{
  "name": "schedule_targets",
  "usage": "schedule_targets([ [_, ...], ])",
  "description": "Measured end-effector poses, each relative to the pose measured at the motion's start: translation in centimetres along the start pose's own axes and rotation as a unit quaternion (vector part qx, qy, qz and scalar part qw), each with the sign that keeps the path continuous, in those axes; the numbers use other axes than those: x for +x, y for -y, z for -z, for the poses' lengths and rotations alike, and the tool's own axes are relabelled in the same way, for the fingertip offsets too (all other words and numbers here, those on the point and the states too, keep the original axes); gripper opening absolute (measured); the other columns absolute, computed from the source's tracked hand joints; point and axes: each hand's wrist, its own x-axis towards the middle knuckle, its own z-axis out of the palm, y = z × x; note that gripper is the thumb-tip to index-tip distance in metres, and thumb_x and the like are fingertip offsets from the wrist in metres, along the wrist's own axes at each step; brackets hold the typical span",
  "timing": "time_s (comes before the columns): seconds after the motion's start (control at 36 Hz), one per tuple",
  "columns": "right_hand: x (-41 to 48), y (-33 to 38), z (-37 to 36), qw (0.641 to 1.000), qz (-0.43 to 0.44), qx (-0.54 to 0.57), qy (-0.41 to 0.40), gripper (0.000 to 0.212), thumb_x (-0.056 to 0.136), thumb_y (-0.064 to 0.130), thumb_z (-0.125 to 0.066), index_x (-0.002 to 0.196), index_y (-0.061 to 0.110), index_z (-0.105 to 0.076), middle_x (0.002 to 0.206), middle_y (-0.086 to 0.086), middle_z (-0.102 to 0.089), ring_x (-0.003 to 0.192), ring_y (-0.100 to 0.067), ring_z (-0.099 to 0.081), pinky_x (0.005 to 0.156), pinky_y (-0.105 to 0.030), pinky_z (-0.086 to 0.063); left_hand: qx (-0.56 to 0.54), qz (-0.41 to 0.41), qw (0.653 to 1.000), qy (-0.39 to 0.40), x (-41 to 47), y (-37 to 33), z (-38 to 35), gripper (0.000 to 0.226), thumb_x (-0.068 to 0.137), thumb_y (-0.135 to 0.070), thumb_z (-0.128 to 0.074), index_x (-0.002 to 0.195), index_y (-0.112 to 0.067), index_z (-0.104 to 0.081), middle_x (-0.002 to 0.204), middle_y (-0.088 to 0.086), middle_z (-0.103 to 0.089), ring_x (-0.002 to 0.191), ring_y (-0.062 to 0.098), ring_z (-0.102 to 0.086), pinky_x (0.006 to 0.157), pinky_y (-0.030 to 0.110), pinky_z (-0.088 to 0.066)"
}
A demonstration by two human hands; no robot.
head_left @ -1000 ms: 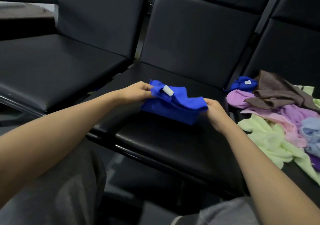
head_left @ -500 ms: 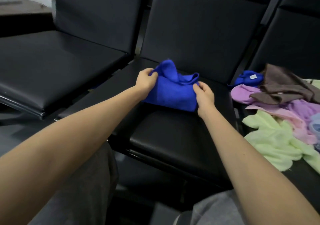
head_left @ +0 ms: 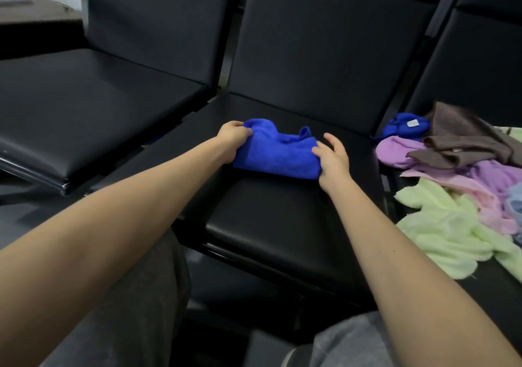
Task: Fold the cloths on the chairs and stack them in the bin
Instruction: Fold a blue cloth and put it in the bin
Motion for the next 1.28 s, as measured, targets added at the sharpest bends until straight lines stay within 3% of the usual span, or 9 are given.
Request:
schedule_targets([
  [0.08,0.3,0.3,-0.1,1.0,0.016,0.016,0.006,0.047,0.087,-0.009,-0.047,0.124,0.019,-0.058,0.111,-0.004,-0.062,0.1,-0.019,-0.062,0.089,-0.031,-0.052,0.013,-0.037,0.999,-0.01,0.1,0.2,0.1,0.045,0.088,0.001,-0.046,0.131,-0.012,-0.045,0.125,0.007,-0.053,0.104,0.019,-0.049,0.086,0.027,-0.043],
  [0.19,-0.1,-0.7,-0.4,0.977,0.028,-0.208,0.02,0.04,0.083,-0.012,-0.039,0.093,0.014,-0.068,0.119,-0.012,-0.064,0.104,-0.023,-0.058,0.077,-0.021,-0.043,0.206,-0.123,0.971,0.013,-0.5,0.8,-0.1,0.049,0.084,0.0,-0.044,0.13,-0.016,-0.037,0.117,0.008,-0.046,0.103,0.026,-0.049,0.083,0.029,-0.039],
  [0.36,-0.7,-0.2,-0.3,0.928,0.062,-0.364,0.061,0.038,0.086,-0.003,-0.038,0.099,0.012,-0.07,0.121,-0.004,-0.062,0.111,-0.021,-0.055,0.083,-0.023,-0.04,0.515,-0.315,0.796,-0.031,-1.0,1.2,-1.9,0.024,0.09,-0.019,-0.05,0.11,-0.017,-0.063,0.126,0.008,-0.049,0.118,0.031,-0.04,0.09,0.034,-0.034],
  [0.5,-0.6,0.1,-0.1,0.885,0.062,-0.449,0.108,0.044,0.084,0.003,-0.037,0.113,0.025,-0.062,0.133,-0.003,-0.051,0.115,-0.024,-0.052,0.087,-0.027,-0.042,0.497,-0.257,0.825,0.085,-0.7,1.4,-2.6,0.031,0.093,-0.023,-0.043,0.122,-0.022,-0.053,0.129,0.003,-0.048,0.125,0.025,-0.038,0.097,0.036,-0.029],
  [0.72,-0.7,0.2,-0.7,0.866,0.016,-0.496,0.065,0.063,0.092,0.014,-0.036,0.152,0.018,-0.015,0.153,-0.007,-0.021,0.128,-0.033,-0.041,0.097,-0.035,-0.036,0.524,-0.126,0.835,0.11,-0.5,1.7,-3.0,0.055,0.096,-0.039,-0.028,0.149,-0.041,-0.016,0.161,0.001,0.002,0.146,0.026,0.001,0.116,0.045,-0.004],
  [0.86,-0.9,0.8,-0.9,0.923,-0.064,-0.377,-0.042,0.05,0.094,0.022,-0.045,0.139,0.004,-0.035,0.144,-0.014,-0.029,0.112,-0.033,-0.052,0.081,-0.035,-0.04,0.444,-0.087,0.891,-0.034,-1.3,1.0,-3.5,0.06,0.091,-0.035,-0.05,0.141,-0.008,-0.029,0.141,0.018,-0.036,0.128,0.035,-0.032,0.1,0.037,-0.03],
  [0.97,-1.0,1.2,-1.1,0.943,-0.079,-0.323,0.015,0.041,0.09,0.022,-0.055,0.126,0.003,-0.048,0.111,-0.009,-0.051,0.082,-0.02,-0.05,0.073,-0.03,-0.038,0.369,-0.039,0.928,0.008,-1.6,0.0,-3.2,0.057,0.086,-0.023,-0.063,0.13,0.001,-0.037,0.133,0.018,-0.045,0.12,0.034,-0.047,0.084,0.034,-0.041],
  [1.08,-1.8,1.6,-0.3,0.956,-0.119,-0.266,0.033,0.046,0.084,0.02,-0.066,0.125,0.005,-0.049,0.114,-0.009,-0.052,0.091,-0.023,-0.047,0.074,-0.03,-0.038,0.303,-0.02,0.952,0.045,-2.1,-0.3,-2.6,0.03,0.081,-0.018,-0.071,0.095,-0.008,-0.047,0.108,0.012,-0.055,0.089,0.023,-0.051,0.053,0.025,-0.037],
  [1.28,-3.9,1.7,1.4,0.985,-0.085,-0.145,0.042,0.015,0.078,0.0,-0.049,0.087,0.01,-0.055,0.099,-0.01,-0.054,0.083,-0.023,-0.051,0.067,-0.028,-0.043,0.093,0.06,0.987,0.114,-4.2,-0.5,-2.8,0.031,0.075,-0.009,-0.07,0.105,-0.009,-0.06,0.113,0.011,-0.062,0.102,0.028,-0.06,0.079,0.033,-0.051],
])
